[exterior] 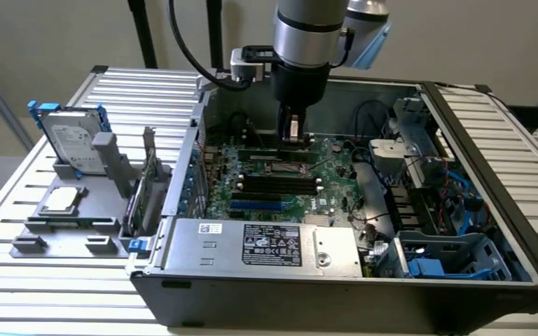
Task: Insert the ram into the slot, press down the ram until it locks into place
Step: 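Insert the ram into the slot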
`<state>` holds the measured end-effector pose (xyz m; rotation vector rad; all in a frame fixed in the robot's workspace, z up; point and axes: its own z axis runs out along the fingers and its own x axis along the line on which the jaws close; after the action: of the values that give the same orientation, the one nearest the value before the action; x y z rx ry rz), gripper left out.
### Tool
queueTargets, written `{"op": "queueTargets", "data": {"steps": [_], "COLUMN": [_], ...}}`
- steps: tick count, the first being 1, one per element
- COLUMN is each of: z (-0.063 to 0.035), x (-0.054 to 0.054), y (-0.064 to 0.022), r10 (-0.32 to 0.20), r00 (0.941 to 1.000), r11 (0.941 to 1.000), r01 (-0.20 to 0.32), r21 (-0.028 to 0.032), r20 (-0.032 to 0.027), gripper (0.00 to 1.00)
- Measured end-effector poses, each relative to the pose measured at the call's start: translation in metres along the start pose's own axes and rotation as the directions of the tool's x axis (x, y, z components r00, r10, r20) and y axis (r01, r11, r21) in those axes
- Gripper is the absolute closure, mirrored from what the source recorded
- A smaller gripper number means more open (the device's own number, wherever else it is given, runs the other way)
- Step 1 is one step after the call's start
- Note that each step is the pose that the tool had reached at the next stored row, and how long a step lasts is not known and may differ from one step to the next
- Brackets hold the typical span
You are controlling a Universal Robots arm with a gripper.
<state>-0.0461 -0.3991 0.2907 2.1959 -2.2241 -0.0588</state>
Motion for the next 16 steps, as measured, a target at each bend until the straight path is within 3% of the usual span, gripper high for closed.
{"op": "queueTargets", "data": {"steps": [8, 16], "z": [0.0134, 0.0246], "x": [0.001, 0.002], "y": [-0.0007, -0.005], "r10": [0.0, 0.0], "r00": [1.0, 1.0], "r11": [1.0, 0.9999], "r01": [0.0, 0.0], "r21": [-0.0091, -0.012], "r20": [-0.0002, -0.0003], "gripper": [0.87, 0.87]}}
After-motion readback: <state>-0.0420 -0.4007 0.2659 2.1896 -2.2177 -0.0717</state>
